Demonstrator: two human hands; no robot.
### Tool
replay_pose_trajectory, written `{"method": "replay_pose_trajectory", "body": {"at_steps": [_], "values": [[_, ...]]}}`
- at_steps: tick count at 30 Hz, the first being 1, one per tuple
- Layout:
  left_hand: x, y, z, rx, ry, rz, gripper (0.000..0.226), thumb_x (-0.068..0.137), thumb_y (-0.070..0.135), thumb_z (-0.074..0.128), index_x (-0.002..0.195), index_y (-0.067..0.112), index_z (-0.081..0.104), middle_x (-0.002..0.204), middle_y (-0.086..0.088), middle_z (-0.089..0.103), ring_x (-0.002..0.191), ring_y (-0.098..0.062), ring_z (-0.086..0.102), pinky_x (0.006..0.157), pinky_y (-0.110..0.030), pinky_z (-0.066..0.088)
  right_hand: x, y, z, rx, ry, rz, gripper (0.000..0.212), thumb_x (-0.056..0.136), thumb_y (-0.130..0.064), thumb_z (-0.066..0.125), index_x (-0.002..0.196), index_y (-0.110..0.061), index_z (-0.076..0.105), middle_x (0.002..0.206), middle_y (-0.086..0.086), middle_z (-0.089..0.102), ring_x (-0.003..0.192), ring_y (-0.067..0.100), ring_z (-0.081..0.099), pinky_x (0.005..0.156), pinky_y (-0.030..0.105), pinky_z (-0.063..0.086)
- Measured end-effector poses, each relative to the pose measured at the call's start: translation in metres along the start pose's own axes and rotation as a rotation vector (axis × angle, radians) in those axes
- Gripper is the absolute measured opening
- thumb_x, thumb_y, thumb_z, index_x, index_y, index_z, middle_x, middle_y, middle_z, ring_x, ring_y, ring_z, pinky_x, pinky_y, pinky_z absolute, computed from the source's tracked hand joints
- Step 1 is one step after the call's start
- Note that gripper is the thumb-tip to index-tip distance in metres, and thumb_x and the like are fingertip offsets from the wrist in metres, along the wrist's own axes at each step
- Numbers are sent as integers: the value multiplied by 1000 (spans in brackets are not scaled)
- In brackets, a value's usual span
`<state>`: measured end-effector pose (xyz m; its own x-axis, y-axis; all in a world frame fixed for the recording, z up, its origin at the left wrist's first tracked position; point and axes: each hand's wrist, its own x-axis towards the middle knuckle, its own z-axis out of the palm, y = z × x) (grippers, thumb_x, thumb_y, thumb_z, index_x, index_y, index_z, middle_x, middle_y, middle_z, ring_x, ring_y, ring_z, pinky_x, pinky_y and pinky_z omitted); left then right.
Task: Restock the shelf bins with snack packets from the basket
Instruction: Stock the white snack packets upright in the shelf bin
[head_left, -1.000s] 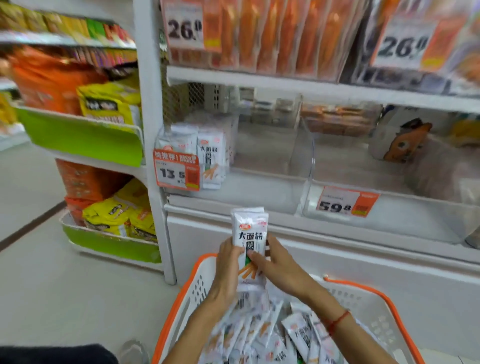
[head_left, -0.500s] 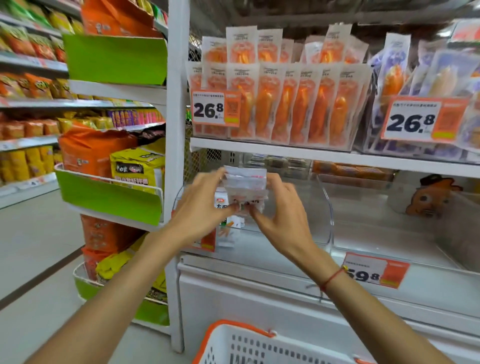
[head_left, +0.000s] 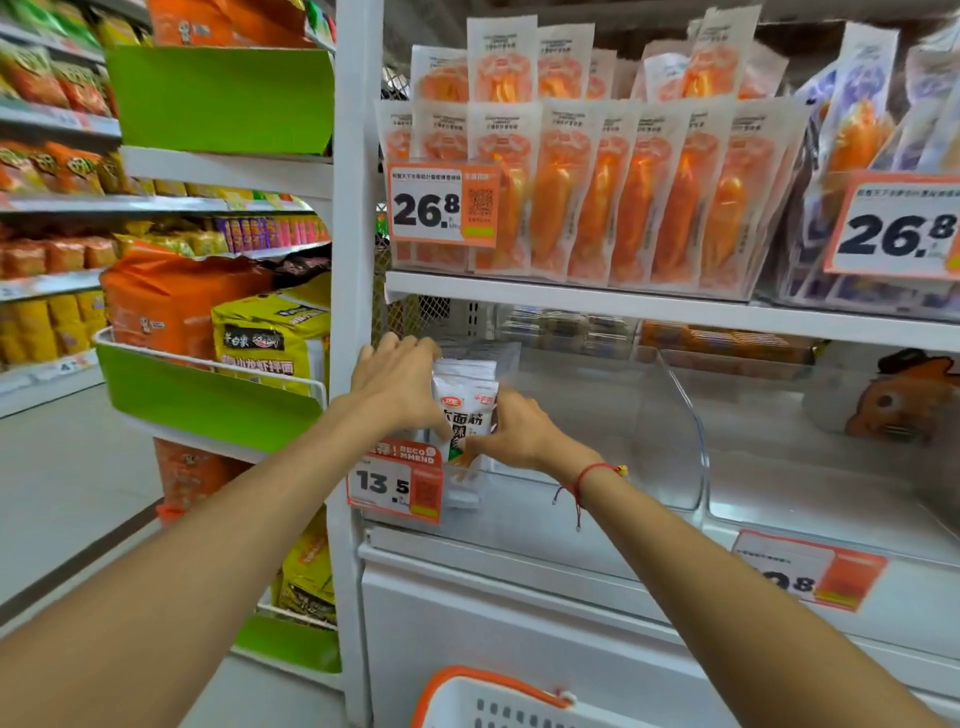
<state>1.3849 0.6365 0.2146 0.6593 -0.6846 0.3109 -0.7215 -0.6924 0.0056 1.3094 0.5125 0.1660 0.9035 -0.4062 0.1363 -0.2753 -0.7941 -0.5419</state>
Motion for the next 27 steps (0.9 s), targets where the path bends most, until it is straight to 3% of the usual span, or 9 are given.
{"method": "replay_pose_trajectory", "body": {"at_steps": [3,8,11,13,15,18,21,23,27], "values": [[4,-3,0,22,-45,72,103,62,48,82,146,29,25,143,0,39,130,-25,32,101,-38,29,3,-2,9,-82,-42,58,53,76,-35,75,115,-11,49,111,6,59,99,27,55,79,36,47],[4,2,7,145,-140,153,82,73,46,75,144,34,35,137,-1,49,126,-24,39,99,-38,30,0,-8,15,-144,-6,175,44,78,-39,73,104,-12,51,113,11,59,103,31,58,75,34,45],[3,7,10,208,-155,175,77,80,45,70,146,33,32,140,-2,46,130,-25,38,103,-37,29,-1,-14,9,-167,-71,256,49,80,-37,71,115,-7,53,115,11,58,106,31,59,85,35,50],[3,9,11,260,-166,208,70,87,41,63,147,31,29,144,-2,42,132,-25,35,105,-38,28,0,-18,3,-24,-220,295,31,84,-20,68,106,-2,58,108,15,65,94,27,66,88,38,55],[3,9,10,309,-189,240,63,92,39,55,148,30,27,148,-3,36,135,-25,30,106,-40,25,0,-21,-3,109,-335,371,8,84,-6,65,89,-1,60,84,13,69,70,20,66,80,32,57],[5,6,9,308,-238,258,62,95,40,48,150,28,22,152,-4,29,138,-26,25,109,-42,23,1,-15,-5,163,-257,379,12,82,-5,66,79,-7,55,74,9,64,62,17,61,64,25,55],[7,4,14,278,-285,258,62,97,39,45,151,28,16,155,-2,23,140,-26,20,109,-43,22,2,-10,4,15,-139,307,20,82,-16,67,73,-12,50,73,2,54,60,13,49,47,19,40],[8,3,18,267,-297,259,62,98,38,44,151,28,15,154,-2,22,139,-26,20,109,-43,22,5,-9,11,-21,-82,271,11,82,-16,66,83,-10,57,80,4,57,65,15,51,46,20,37],[9,3,18,230,-301,223,64,97,38,47,151,31,13,156,-2,20,140,-26,18,110,-43,21,0,-12,14,69,-97,306,17,84,-14,64,90,-10,48,101,10,64,83,20,64,56,21,51]]}}
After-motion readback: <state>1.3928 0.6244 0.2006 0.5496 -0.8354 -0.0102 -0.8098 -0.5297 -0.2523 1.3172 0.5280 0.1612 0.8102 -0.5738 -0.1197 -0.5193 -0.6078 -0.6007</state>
